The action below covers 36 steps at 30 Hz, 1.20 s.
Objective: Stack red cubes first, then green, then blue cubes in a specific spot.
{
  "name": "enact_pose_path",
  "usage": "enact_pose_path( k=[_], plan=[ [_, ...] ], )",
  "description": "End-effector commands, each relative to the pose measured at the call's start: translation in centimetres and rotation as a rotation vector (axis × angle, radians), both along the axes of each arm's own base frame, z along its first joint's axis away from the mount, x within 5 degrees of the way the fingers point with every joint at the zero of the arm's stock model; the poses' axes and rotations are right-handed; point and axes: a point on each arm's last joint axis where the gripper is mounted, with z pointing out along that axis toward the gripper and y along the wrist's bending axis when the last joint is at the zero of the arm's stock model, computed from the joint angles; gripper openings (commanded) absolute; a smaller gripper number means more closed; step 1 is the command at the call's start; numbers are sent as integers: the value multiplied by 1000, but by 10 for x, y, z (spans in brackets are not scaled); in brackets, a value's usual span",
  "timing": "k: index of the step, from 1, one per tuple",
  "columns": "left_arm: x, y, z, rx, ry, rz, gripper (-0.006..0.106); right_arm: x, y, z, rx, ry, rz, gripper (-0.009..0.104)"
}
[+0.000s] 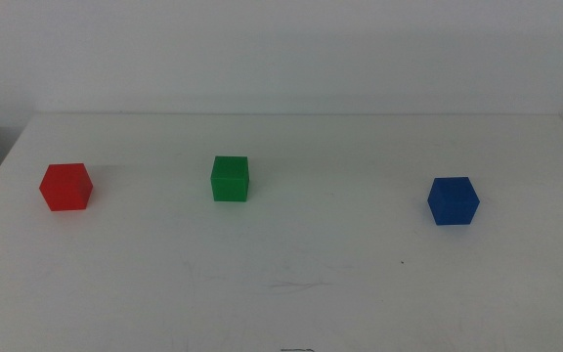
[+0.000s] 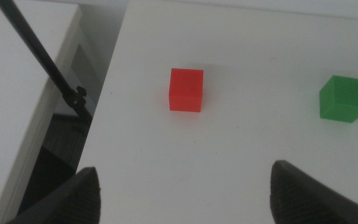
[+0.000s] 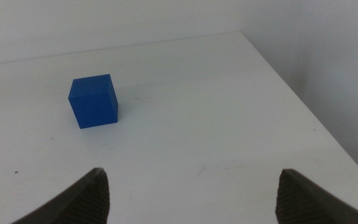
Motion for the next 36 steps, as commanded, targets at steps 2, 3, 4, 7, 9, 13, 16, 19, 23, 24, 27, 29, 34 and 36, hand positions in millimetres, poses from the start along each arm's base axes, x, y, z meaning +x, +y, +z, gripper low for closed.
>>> enact_pose_path(
  k=[2,3,4,7,9,13,16,19,23,24,27,29,34,36],
  plan=[
    [29,1,19,-24,3,-10,94,-1,1,14,-33,-110,9,80],
    [37,1,20,-26,22,-10,94,-1,1,14,-33,-110,9,80],
    [46,2,20,-29,49,-9,94,-1,1,14,-33,-110,9,80],
    [75,5,18,-38,129,-8,94,-1,1,14,-33,-110,9,80],
    [91,7,18,-41,165,-8,94,-1,1,14,-33,-110,9,80],
    [127,11,9,-47,216,-7,94,-1,1,14,-33,-110,9,80],
    [153,13,-3,-43,246,-14,94,-1,1,14,-33,-110,9,80],
    [175,17,-14,-17,295,-22,94,-1,1,14,-33,-110,9,80],
    [206,22,-31,15,340,-29,94,-1,1,14,-33,-110,9,80],
    [213,24,-37,18,352,-30,94,-1,1,14,-33,-110,9,80],
    [231,26,-52,28,378,-44,94,-1,1,14,-33,-110,9,80],
    [242,28,-64,33,401,-41,94,-1,1,14,-33,-110,9,80],
    [266,31,-90,39,433,-52,94,-1,1,14,-33,-110,9,80],
    [274,31,-102,44,458,-70,94,-1,1,14,-33,-110,9,80]
  ],
)
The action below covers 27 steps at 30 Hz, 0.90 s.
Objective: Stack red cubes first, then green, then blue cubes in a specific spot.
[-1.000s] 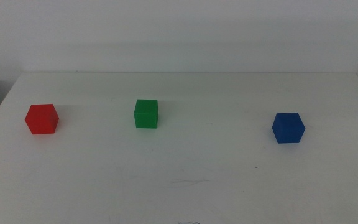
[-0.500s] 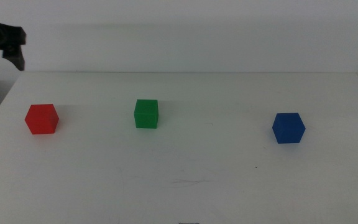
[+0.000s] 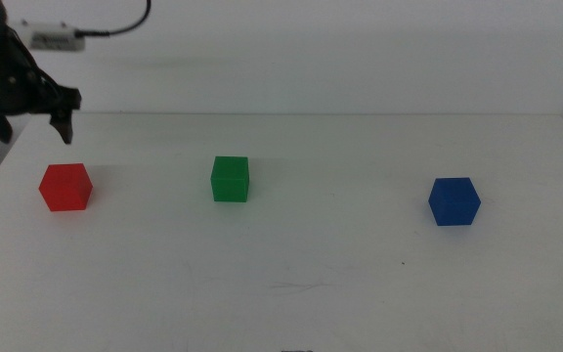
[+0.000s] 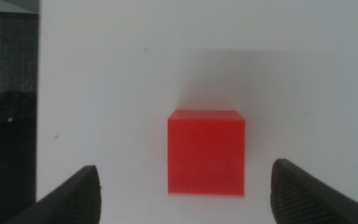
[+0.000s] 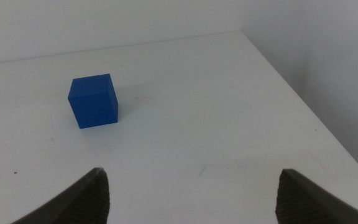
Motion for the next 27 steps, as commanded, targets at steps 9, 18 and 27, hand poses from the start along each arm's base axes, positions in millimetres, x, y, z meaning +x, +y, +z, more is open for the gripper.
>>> enact_pose_path(
  k=[9,18,27],
  plan=[
    [19,-1,-20,-14,-1,-41,94,-1,1,14,-33,-110,9,80],
    [27,-2,-43,-45,21,-41,92,-1,1,14,-33,-110,9,80],
    [29,-4,-55,-71,43,-37,68,-1,1,14,-33,-110,9,80]
  ],
)
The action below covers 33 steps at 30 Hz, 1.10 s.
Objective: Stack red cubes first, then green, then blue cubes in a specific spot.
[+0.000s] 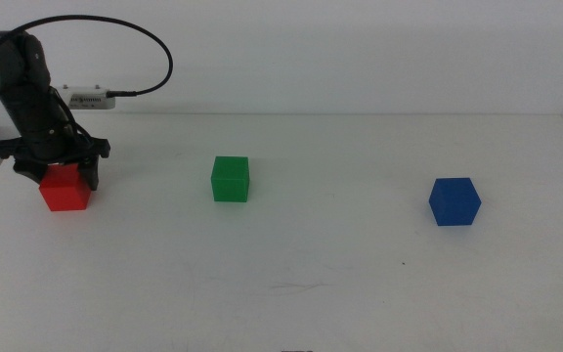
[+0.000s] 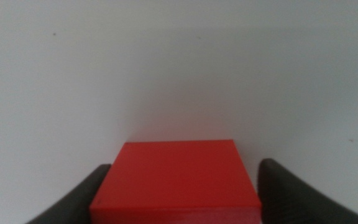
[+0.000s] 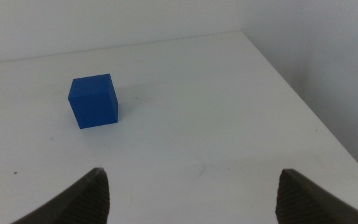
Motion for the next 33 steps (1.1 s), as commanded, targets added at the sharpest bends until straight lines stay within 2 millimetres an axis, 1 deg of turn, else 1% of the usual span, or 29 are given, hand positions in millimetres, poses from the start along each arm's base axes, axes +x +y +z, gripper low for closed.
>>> enact_pose_path(
  k=[1,5,9,11,14,16,18,23,26,29,31,33],
  plan=[
    [0,-1,39,-3,-107,4,64,-1,1,14,-33,-110,9,80],
    [0,-1,39,-3,-99,3,47,-1,1,14,-33,-110,9,80],
    [-5,-3,45,-12,-75,-5,33,-1,1,14,-33,-110,9,80],
    [-7,-5,53,-27,-83,-5,28,-1,1,14,-33,-110,9,80],
    [-15,-10,73,-55,-110,11,22,-1,1,14,-33,-110,9,80],
    [-23,-15,84,-50,-108,18,20,-1,1,14,-33,-110,9,80],
    [-34,-24,89,-37,-105,20,18,-1,1,14,-33,-110,9,80],
    [-72,-56,102,-20,-133,31,18,-1,1,14,-33,-110,9,80],
    [-100,-78,111,-38,-111,40,18,-1,1,14,-33,-110,9,80],
    [-121,-112,115,-47,-69,-9,18,-1,1,14,-33,-110,9,80],
    [-127,-136,116,-48,-70,-41,18,-1,1,14,-33,-110,9,80],
    [-134,-163,114,-54,-57,-13,18,-1,1,14,-33,-110,9,80]
  ],
)
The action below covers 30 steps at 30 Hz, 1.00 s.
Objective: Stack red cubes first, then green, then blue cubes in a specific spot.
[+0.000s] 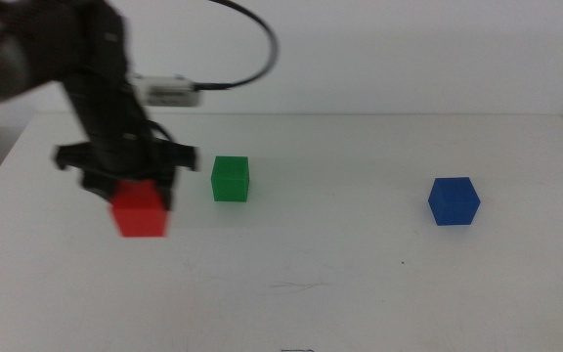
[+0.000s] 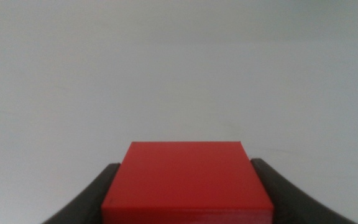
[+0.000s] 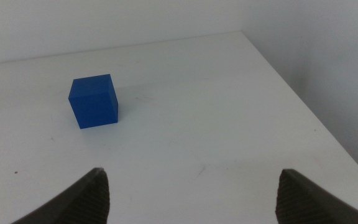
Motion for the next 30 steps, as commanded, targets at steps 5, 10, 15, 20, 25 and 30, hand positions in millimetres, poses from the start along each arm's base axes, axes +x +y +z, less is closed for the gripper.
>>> enact_pose_path(
  k=[5,10,15,20,25,30],
  plan=[
    [-21,-76,17,-16,-96,6,18,-1,1,14,-33,-110,9,80],
    [-20,-120,8,-17,-106,-39,18,-1,1,14,-33,-110,9,80],
    [-10,-152,-2,-44,-121,-32,18,-1,1,14,-33,-110,9,80],
    [-1,-170,-18,-47,-113,-49,18,-1,1,14,-33,-110,9,80],
    [2,-177,-32,-67,-83,-44,18,-1,1,14,-33,-110,9,80],
    [5,-183,-43,-105,-81,-38,18,-1,1,14,-33,-110,9,80]
  ],
)
